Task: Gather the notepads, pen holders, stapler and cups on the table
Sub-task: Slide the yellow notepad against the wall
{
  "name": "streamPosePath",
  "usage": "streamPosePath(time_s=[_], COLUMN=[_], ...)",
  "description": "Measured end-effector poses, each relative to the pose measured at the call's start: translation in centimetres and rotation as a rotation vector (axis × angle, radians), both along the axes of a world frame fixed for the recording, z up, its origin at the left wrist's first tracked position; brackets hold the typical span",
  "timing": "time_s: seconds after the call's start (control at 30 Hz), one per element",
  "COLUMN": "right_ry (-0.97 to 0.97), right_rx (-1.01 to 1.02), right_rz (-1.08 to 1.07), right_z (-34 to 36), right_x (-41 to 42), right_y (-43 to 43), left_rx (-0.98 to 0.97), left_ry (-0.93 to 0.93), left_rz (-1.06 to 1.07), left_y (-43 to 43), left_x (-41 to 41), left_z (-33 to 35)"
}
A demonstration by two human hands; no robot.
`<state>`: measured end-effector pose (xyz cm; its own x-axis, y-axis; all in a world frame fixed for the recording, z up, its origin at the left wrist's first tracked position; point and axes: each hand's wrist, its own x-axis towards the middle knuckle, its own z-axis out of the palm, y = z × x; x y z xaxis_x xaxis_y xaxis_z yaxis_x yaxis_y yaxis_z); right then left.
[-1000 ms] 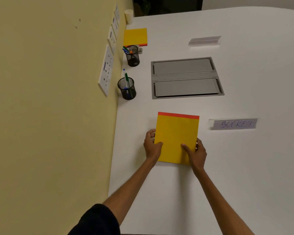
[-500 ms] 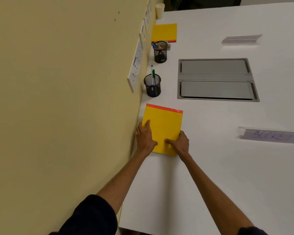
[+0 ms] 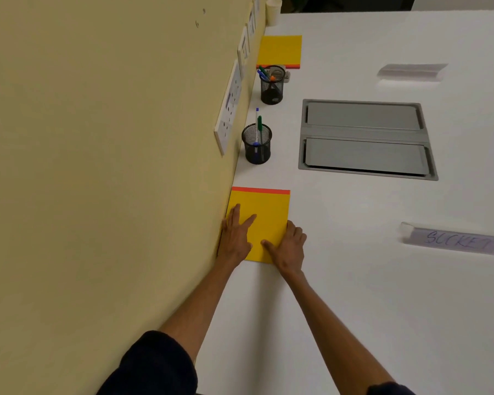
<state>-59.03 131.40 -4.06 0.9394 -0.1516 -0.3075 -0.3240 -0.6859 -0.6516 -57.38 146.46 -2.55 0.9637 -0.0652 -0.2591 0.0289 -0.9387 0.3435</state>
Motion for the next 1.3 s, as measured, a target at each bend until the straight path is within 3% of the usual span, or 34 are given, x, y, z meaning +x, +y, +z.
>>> streamPosePath(time_s=[0.17, 0.23, 0.37, 0.6, 0.97, 1.3], right_ry=[-0.092, -0.134, -0.101, -0.111, -0.109, -0.008], right_rx=[-0.080, -0.125, -0.206, -0.261, -0.289, -0.221], right_rz=[0.012, 0.078, 0.267, 0.444, 0.730, 0.735], right_z=[-0.5, -1.1, -2.0, -2.5, -3.2, -2.1], right_x=[0.0, 0.1, 1.0, 1.6, 2.6, 3.6], right_y=[-0.7, -1.0, -1.6, -1.9, -5.7, -5.6], left_rx=[-0.286, -0.316, -0.211, 0.136, 0.144, 0.232], left_ry=[0.140, 0.166, 0.146, 0.063, -0.002, 0.049], left_rz=[0.035, 0.019, -0.040, -0.101, -0.084, -0.088], left_y=[0.9, 1.5, 1.6, 1.1, 0.9, 0.7], left_x=[0.1, 0.0, -0.3, -0.9, -1.3, -1.0], left_z=[-0.7, -1.4, -2.3, -3.6, -4.7, -4.3])
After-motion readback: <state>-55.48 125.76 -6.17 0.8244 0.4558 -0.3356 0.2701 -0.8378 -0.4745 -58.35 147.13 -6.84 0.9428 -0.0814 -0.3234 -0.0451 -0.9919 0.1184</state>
